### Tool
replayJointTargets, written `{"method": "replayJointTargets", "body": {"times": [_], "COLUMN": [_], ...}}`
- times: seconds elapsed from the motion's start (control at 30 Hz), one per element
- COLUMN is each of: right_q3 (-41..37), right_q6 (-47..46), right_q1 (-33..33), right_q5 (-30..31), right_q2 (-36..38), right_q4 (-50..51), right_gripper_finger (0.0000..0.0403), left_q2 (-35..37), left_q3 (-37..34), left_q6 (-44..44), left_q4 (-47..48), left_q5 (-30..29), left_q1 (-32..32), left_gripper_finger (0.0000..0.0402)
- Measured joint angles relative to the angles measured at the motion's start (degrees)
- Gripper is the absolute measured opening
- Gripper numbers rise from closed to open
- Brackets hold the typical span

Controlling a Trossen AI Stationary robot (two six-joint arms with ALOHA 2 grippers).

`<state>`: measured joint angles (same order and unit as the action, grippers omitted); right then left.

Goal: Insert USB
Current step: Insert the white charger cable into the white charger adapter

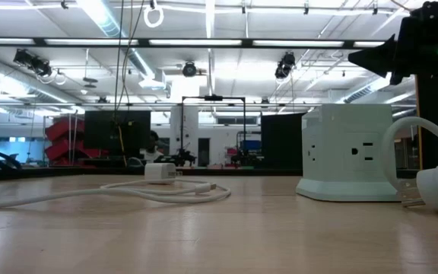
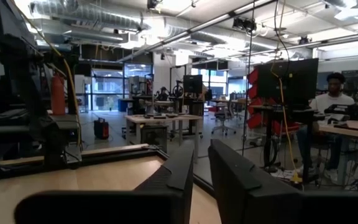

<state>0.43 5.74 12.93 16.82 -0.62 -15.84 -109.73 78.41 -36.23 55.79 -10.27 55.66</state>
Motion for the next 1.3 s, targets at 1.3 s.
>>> {"method": "replayJointTargets", "body": {"times": [1.3], "right_q3": [0.04], "right_q6": [-0.01], "right_q1": [0.02], "right_q5": [0.0], "right_q2": [-0.11], "right_q4": [-0.54], "right_gripper_finger": [0.0038], "left_q2": [2.42], "left_q3": [-0.02], "left_q6": [-7.18], "left_q4": [-9.6], "left_q5": [4.11], "left_q1": [1.51], "left_gripper_finger": [0.0211]}}
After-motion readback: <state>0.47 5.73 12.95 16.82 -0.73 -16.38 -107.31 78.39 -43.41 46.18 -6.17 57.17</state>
